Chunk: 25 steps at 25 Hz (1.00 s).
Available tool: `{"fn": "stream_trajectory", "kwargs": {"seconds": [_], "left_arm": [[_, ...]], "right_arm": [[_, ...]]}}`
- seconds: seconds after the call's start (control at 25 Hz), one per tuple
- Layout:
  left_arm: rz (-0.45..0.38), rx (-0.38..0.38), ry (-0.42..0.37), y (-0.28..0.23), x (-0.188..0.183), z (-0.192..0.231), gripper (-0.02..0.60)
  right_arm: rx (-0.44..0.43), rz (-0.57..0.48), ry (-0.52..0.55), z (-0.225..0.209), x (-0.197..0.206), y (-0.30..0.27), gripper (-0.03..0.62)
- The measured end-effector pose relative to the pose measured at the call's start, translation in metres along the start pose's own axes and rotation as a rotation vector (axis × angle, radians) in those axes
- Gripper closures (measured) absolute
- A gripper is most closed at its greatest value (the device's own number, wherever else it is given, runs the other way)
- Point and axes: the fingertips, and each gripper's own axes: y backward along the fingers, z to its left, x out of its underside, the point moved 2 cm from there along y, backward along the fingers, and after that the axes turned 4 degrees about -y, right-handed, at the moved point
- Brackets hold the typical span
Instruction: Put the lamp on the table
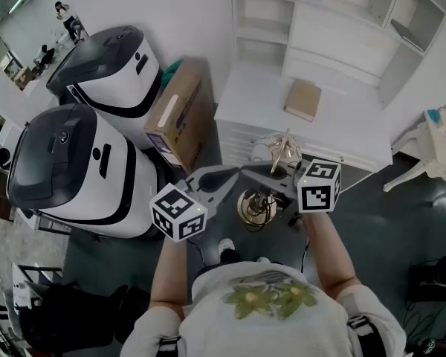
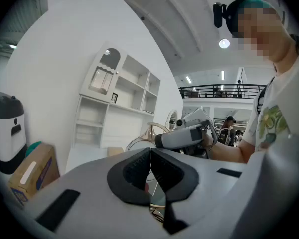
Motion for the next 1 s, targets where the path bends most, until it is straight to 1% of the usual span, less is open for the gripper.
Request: {"fn": "stream_trajectory", "kwargs": {"seconds": [0.24,0.4,0.52,0.72,0.84,1.0], "left_arm": [[0.011,0.035,-0.016,0.004,0.0,0.025,0.551],[0.007,0.077,-0.03,0.008,0.003,0.037,0.551],[0.002,0.095,-0.033,0.012,0.003,0.046,0.551],[0.016,0.166,-0.027,0.016,0.012,0.048,0.549],[0.019,0.172,-0.025,0.014,0.015,0.053,0.549],[0.02,0.186,0.01,0.006,0.022,0.058,0.549]], "right_arm": [[0.024,-0.022,-0.005,-0.011,-0.006,-0.021,0.563],[0.042,-0.072,-0.024,-0.017,-0.005,-0.031,0.564],[0.049,-0.102,-0.054,-0.022,-0.006,-0.039,0.564],[0.068,-0.108,-0.072,-0.027,-0.007,-0.048,0.564],[0.056,-0.125,-0.077,-0.032,-0.016,-0.052,0.565],[0.058,-0.108,-0.078,-0.045,-0.02,-0.055,0.563]]}}
